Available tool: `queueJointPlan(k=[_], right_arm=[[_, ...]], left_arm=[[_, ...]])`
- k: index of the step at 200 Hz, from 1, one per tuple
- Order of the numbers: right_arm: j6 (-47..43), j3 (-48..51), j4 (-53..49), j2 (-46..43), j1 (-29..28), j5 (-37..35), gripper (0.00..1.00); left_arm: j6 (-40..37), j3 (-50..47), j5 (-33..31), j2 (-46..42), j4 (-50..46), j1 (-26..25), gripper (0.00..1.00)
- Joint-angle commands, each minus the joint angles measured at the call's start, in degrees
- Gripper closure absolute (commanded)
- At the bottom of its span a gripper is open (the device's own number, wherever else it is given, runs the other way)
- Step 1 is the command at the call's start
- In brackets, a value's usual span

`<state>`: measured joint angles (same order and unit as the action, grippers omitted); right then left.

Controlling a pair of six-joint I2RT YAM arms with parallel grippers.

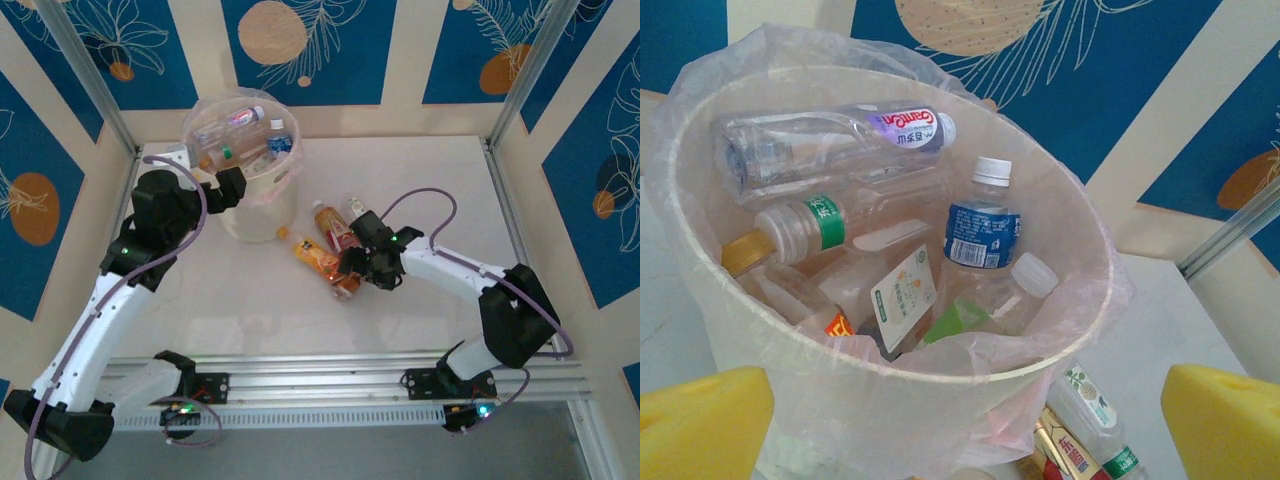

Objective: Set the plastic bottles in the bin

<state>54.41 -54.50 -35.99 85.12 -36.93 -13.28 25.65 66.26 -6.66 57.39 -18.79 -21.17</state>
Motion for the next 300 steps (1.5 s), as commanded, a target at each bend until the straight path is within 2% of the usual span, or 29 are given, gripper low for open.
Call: queueJointPlan(k=[1,130,204,245,300], right_arm=[[0.38,0.78,1.04,1.07,-0.3,2.13,0.14],[0.27,4.4,-0.53,2.6,-0.24,1.57,0.21],[-1.1,5.4,1.09,7.11,0.07,-0.19,0.26],[-1.5,5.29,1.27,9.01,0.02,-0.45,0.36],[-1.8,5.12,-2.15,4.75,-0.16,-3.17,0.44]], left_arm=[[0.89,0.44,0.15,-0.26,2.24,-0.19,0.01],[1.07,0.32,0.42,-0.17,1.87,-0.2,0.0],[1.51,0.38,0.4,0.01,1.55,-0.2,0.0],[1.68,1.72,0.42,0.87,0.25,-0.23,0.01],[1.92,2.26,1.54,1.07,0.2,-0.19,0.0]])
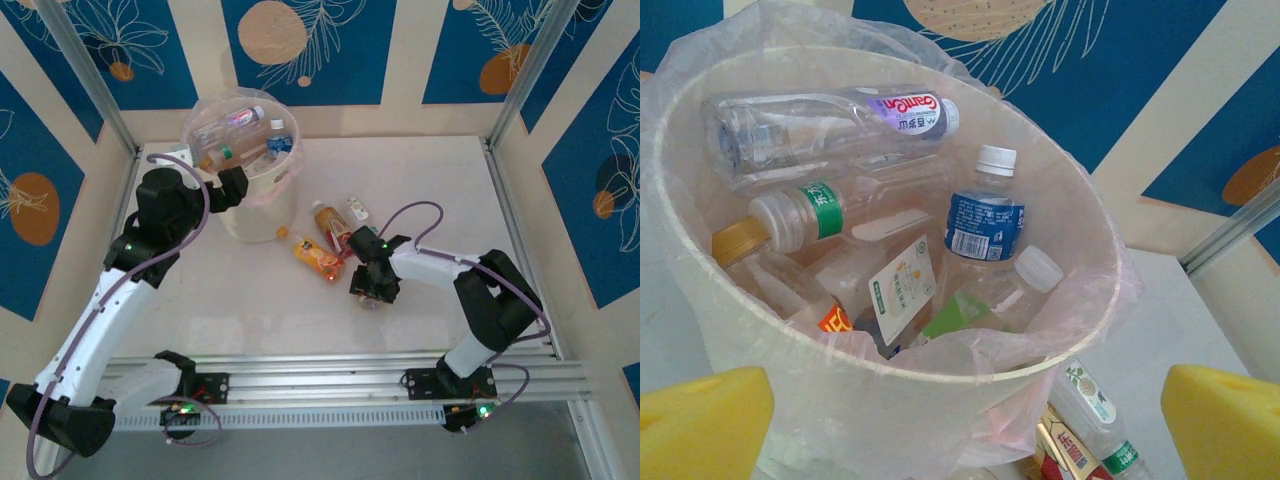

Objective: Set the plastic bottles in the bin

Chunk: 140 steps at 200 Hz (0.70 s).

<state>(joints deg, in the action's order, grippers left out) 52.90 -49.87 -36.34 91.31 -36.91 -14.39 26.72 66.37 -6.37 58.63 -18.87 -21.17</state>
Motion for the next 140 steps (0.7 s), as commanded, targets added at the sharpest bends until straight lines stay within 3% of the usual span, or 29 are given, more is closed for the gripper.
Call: queueJointPlan(k=[1,46,98,140], right_arm=[[-0.32,0.52,-1.94,-1.55,-0.18,-2.18,0.44],[-2.66,1.82,-4.06,-10.07,-0.96,-7.0,0.47],[-9.29,4.21,-1.08,-25.91,-4.05,-12.36,0.48],[-17.96,6.17,8.34,-36.54,-6.65,-13.62,0.48]], left_arm=[[0.91,2.17,1.26,-0.18,0.26,-0.19,0.0],[2.1,2.74,2.0,0.08,0.06,-0.2,0.01],[2.85,4.09,7.72,2.65,2.02,-0.7,0.0],[1.71,8.6,9.3,8.66,2.59,-7.09,0.01]])
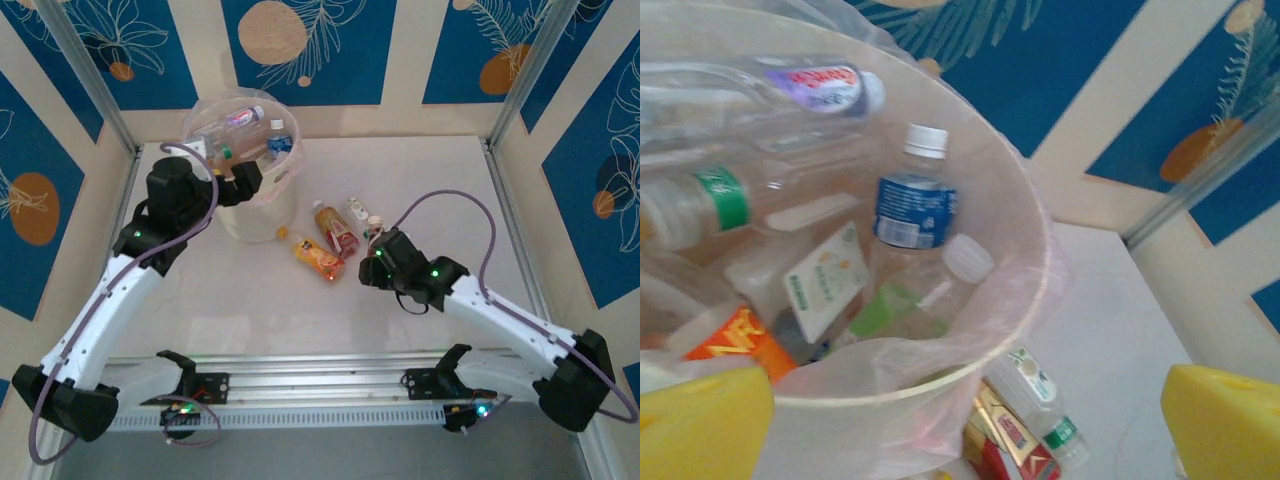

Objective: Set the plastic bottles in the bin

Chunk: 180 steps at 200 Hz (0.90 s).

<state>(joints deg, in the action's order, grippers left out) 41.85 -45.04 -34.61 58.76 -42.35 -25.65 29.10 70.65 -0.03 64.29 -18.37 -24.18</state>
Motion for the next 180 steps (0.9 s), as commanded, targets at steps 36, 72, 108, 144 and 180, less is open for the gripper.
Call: queueJointPlan(k=[36,72,108,144,180], right_arm=[[-12.43,2.26,14.14,-7.96,-3.24,-2.47,0.48],[-13.72,2.3,19.66,-9.32,-3.75,-3.09,0.49],[-13.81,1.78,23.15,-9.32,-3.88,-2.5,0.48],[-14.34,0.76,23.8,-9.19,-3.97,-1.61,0.48],[-14.42,-0.06,23.71,-8.85,-3.97,-1.29,0.48]], left_arm=[[-2.56,10.78,6.0,11.19,1.94,-11.29,0.0],[-2.21,16.5,16.84,18.96,3.53,-14.79,0.0],[-2.03,20.37,24.03,23.56,3.95,-16.83,0.01],[-1.11,20.67,27.56,25.47,5.49,-17.76,0.06],[1.95,20.93,33.33,27.35,9.3,-18.0,0.12]])
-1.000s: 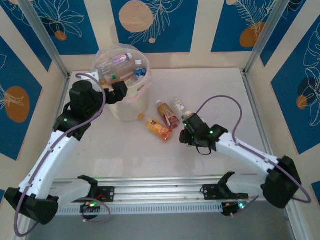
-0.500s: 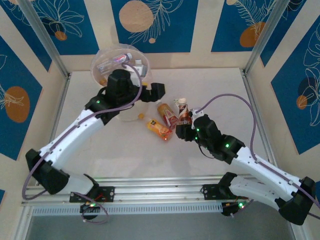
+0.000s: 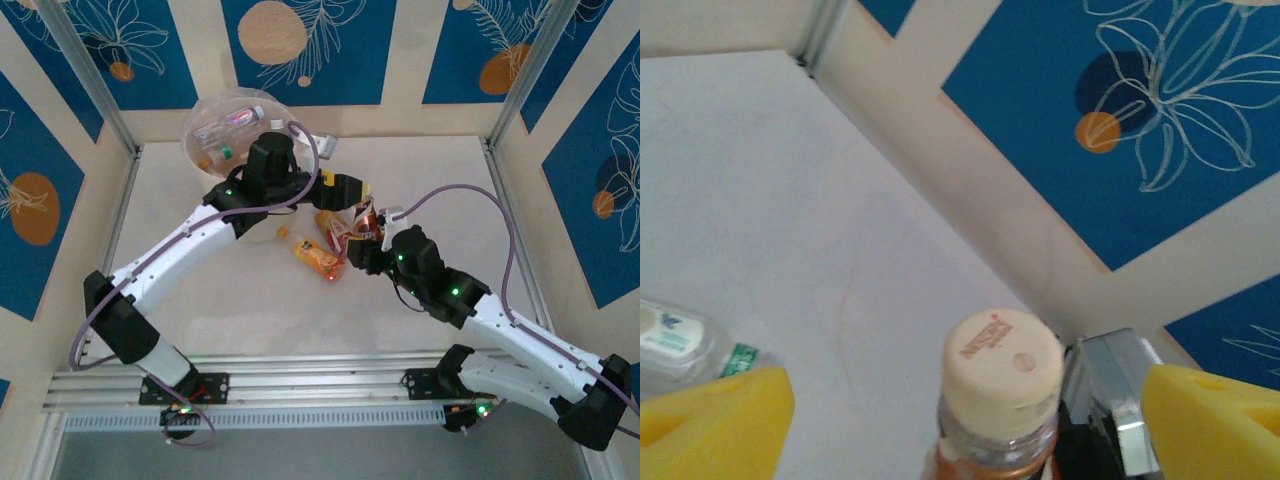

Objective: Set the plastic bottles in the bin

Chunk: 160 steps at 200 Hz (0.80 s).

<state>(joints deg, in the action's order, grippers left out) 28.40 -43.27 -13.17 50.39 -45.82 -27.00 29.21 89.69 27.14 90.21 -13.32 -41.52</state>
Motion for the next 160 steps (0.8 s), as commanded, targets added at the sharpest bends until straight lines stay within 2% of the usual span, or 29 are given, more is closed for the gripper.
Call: queueJointPlan(k=[1,77,160], right_arm=[[-0.98,-1.83,2.27,-0.47,-0.5,0.09,0.48],[-1.46,-3.75,3.05,1.59,-0.58,1.63,0.48],[-1.25,-4.09,2.88,2.52,-0.58,1.7,0.48]], left_arm=[[1.91,1.89,6.21,1.48,4.35,-0.67,0.13],[2.47,2.78,7.49,3.22,4.38,-0.93,0.33],[2.25,2.77,7.03,2.97,4.37,-0.93,0.78]])
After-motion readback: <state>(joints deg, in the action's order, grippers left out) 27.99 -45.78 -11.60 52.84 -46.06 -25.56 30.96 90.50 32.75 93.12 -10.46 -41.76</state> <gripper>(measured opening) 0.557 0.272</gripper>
